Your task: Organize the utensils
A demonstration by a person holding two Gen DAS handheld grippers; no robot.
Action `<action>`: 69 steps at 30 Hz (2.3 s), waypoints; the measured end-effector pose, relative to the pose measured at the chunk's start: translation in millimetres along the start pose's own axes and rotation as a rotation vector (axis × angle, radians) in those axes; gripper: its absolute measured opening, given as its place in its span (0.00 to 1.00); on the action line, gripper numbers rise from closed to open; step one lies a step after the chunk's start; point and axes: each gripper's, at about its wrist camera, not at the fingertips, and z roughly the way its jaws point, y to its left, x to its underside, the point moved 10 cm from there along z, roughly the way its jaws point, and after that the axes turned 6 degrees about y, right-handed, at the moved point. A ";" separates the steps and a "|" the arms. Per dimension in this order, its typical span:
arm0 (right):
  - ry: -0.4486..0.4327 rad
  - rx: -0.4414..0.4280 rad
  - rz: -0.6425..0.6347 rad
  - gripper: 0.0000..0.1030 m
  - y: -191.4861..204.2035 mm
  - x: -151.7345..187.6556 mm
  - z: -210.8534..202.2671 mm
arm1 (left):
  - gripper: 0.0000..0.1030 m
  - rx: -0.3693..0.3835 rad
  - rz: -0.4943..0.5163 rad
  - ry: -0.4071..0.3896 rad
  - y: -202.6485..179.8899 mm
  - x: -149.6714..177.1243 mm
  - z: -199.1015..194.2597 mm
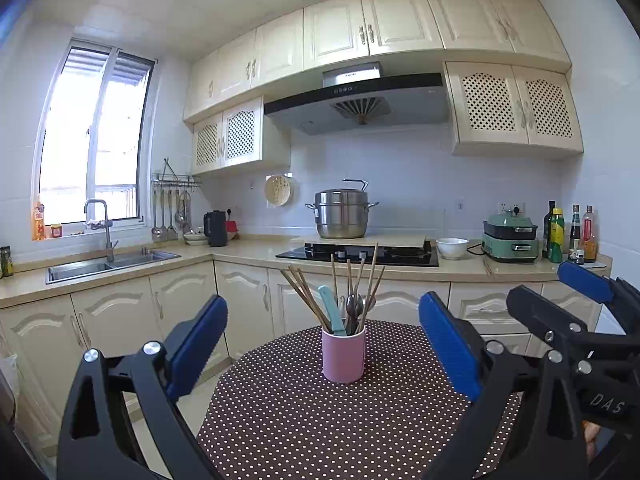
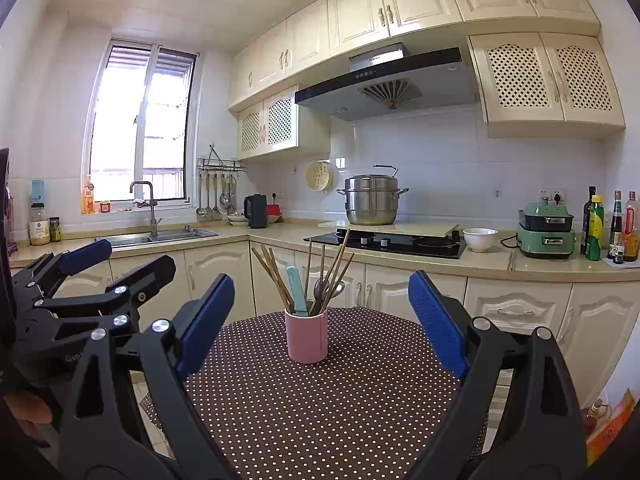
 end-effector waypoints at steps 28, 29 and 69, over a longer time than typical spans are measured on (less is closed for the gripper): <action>0.004 -0.006 -0.033 0.86 10.8 -4.1 -3.9 | 0.92 -0.032 0.010 -0.046 6.5 -1.8 -11.4; 0.003 -0.007 -0.033 0.87 9.1 -3.8 -3.6 | 0.92 -0.031 0.010 -0.047 6.6 -2.0 -11.8; 0.008 -0.011 -0.033 0.87 8.9 -2.4 -6.4 | 0.92 -0.030 0.018 -0.048 5.6 -3.1 -15.8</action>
